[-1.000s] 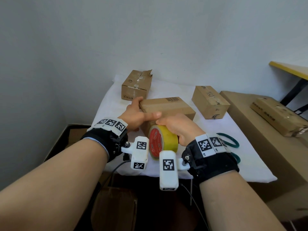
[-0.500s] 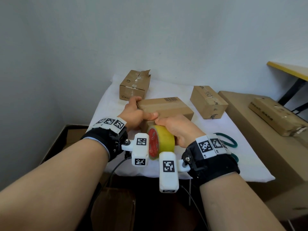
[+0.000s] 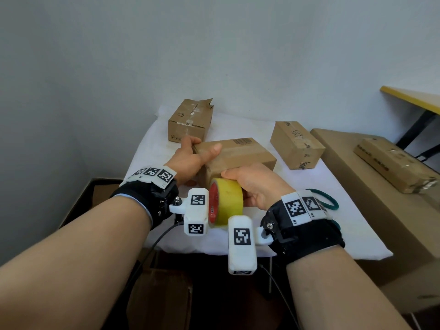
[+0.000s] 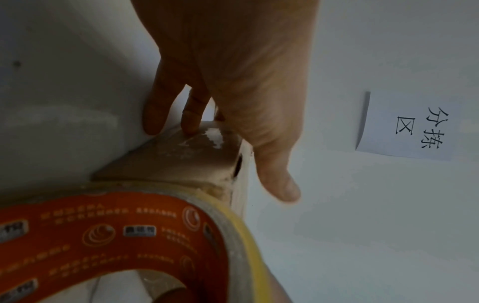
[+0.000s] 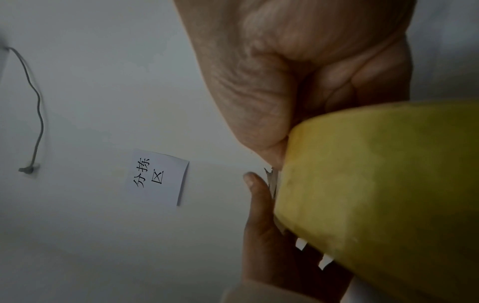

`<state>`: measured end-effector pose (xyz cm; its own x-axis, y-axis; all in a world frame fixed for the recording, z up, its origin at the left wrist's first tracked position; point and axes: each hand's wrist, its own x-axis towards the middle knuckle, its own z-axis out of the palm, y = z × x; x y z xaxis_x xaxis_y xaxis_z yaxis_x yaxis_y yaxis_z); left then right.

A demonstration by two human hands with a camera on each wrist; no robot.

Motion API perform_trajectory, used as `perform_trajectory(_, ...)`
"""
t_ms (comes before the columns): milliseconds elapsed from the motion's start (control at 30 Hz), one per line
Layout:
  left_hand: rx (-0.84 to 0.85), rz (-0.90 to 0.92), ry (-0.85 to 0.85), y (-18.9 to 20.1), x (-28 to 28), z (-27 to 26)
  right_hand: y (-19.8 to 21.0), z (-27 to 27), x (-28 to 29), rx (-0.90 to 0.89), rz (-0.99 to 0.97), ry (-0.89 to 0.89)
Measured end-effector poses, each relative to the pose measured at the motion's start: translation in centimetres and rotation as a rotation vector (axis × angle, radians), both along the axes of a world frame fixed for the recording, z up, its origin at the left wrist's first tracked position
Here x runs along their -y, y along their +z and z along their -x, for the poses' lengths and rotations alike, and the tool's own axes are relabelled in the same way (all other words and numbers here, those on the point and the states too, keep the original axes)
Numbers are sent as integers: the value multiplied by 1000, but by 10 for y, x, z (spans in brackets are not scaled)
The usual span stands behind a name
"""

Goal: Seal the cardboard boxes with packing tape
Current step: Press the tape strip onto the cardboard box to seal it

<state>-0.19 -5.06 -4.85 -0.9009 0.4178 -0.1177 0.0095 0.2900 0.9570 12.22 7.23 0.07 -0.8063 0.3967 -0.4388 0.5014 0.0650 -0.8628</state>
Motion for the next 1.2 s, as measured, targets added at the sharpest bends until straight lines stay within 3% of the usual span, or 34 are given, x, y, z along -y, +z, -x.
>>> perform_trajectory(267, -43, -27, -6, 2, 1, -6, 0, 1, 1, 4, 11, -7)
perform_trajectory(467, -104, -12, -102, 2, 9, -12, -1, 1, 1, -9, 13, -9)
perform_trajectory(633, -57, -53, -158, 4, 9, -17, -1, -1, -1, -19, 24, 0)
perform_trajectory(1000, -184, 53, -150, 11, 11, -13, -4, -1, -5, -64, 45, -26)
perform_trajectory(1200, -108, 77, -58, 29, 10, -23, -6, -2, -10, -54, 33, -10)
